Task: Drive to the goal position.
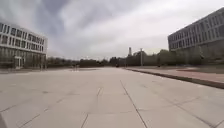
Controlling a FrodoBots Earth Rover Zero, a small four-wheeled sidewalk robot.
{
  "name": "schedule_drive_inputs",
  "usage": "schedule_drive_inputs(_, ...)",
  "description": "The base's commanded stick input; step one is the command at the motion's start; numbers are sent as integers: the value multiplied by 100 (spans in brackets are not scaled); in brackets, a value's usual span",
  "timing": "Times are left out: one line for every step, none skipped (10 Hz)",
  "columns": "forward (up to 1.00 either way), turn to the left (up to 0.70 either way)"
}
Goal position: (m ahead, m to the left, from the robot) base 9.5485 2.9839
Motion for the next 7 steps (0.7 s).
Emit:
schedule_drive_inputs(50, 0)
schedule_drive_inputs(50, 0)
schedule_drive_inputs(50, 0)
schedule_drive_inputs(50, 0)
schedule_drive_inputs(50, 0)
schedule_drive_inputs(50, 0)
schedule_drive_inputs(50, 0)
